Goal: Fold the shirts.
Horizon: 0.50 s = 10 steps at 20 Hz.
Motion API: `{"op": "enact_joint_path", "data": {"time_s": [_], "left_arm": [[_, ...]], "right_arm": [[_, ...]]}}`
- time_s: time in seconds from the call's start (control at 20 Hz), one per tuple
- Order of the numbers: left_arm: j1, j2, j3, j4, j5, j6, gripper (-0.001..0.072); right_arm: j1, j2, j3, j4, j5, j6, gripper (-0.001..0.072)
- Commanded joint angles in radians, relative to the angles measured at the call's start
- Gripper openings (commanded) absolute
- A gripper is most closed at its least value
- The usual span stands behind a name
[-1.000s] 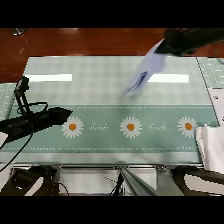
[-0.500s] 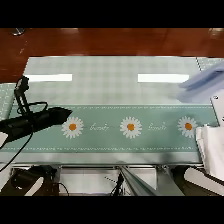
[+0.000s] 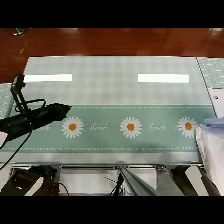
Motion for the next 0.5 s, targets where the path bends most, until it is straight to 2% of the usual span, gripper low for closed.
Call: {"op": "enact_joint_path", "data": {"time_s": [0.0, 0.1, 0.15, 0.2, 0.25, 0.35, 0.45], "left_arm": [[0.000, -0.001, 0.000, -0.028, 0.104, 0.000, 0.0018], [0.000, -0.001, 0.000, -0.069, 0.155, 0.001, 0.0018], [0.000, -0.001, 0.000, -0.079, 0.175, 0.001, 0.0018], [0.000, -0.001, 0.000, -0.083, 0.192, 0.001, 0.0018], [0.000, -0.004, 0.000, -0.082, 0.203, 0.001, 0.0018], [0.000, -0.026, 0.000, -0.083, 0.228, 0.001, 0.0018], [0.002, -0.075, 0.021, -0.083, 0.231, 0.001, 0.0018]], "right_arm": [[-0.058, 0.148, -0.156, -0.269, 0.005, 0.028, 0.0021], [-0.058, 0.213, -0.213, -0.401, 0.003, 0.091, 0.0039], [-0.058, 0.235, -0.241, -0.445, 0.002, 0.121, 0.0233], [-0.058, 0.242, -0.260, -0.452, 0.002, 0.129, 0.0501], [-0.058, 0.237, -0.265, -0.441, -0.009, 0.129, 0.0632], [-0.058, 0.214, -0.264, -0.404, -0.060, 0.122, 0.0627], [-0.058, 0.182, -0.253, -0.254, -0.148, 0.119, 0.0627]]}}
